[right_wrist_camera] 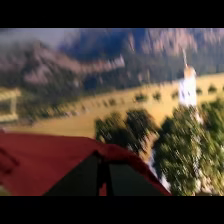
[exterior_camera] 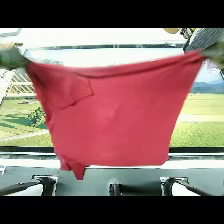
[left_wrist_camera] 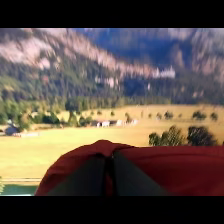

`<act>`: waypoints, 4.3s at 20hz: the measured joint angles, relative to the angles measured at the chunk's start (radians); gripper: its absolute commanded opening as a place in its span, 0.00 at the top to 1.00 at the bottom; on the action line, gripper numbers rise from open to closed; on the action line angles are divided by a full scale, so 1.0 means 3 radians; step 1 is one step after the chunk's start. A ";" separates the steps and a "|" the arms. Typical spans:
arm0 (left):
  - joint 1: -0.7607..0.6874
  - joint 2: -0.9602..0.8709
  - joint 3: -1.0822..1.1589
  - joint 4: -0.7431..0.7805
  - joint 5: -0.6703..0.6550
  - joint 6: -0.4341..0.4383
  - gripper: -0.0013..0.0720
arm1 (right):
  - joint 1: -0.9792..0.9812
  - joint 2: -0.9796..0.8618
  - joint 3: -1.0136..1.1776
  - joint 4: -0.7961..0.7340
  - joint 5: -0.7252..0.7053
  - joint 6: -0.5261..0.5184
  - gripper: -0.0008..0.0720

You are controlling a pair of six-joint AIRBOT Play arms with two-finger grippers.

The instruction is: Fold the clothes and pants, and hang the long-sleeved shirts on hangers.

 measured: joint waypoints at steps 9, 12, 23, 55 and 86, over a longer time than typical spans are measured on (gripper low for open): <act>-0.0168 -0.1563 -0.0020 -0.0033 -0.0699 0.0155 0.96 | 0.0530 -0.1634 -0.0085 -0.0851 -0.0802 -0.0146 0.94; -0.0136 -0.1736 -0.0018 -0.0036 -0.0830 0.0178 0.96 | 0.0540 -0.1794 -0.0086 -0.1010 -0.1067 -0.0032 0.94; -0.0052 -0.1832 0.0403 -0.0039 0.0203 0.0281 0.96 | 0.0529 -0.1830 -0.0083 -0.1157 -0.0390 0.0156 0.94; -0.0242 -0.1871 0.0015 0.0603 0.1147 -0.0037 0.96 | 0.0529 -0.2256 -0.0092 -0.1429 0.0809 0.0207 0.94; 0.0206 -0.1396 -0.0111 0.0563 0.1043 -0.0022 0.23 | 0.0261 -0.1640 -0.0094 -0.1689 0.0732 -0.0237 0.34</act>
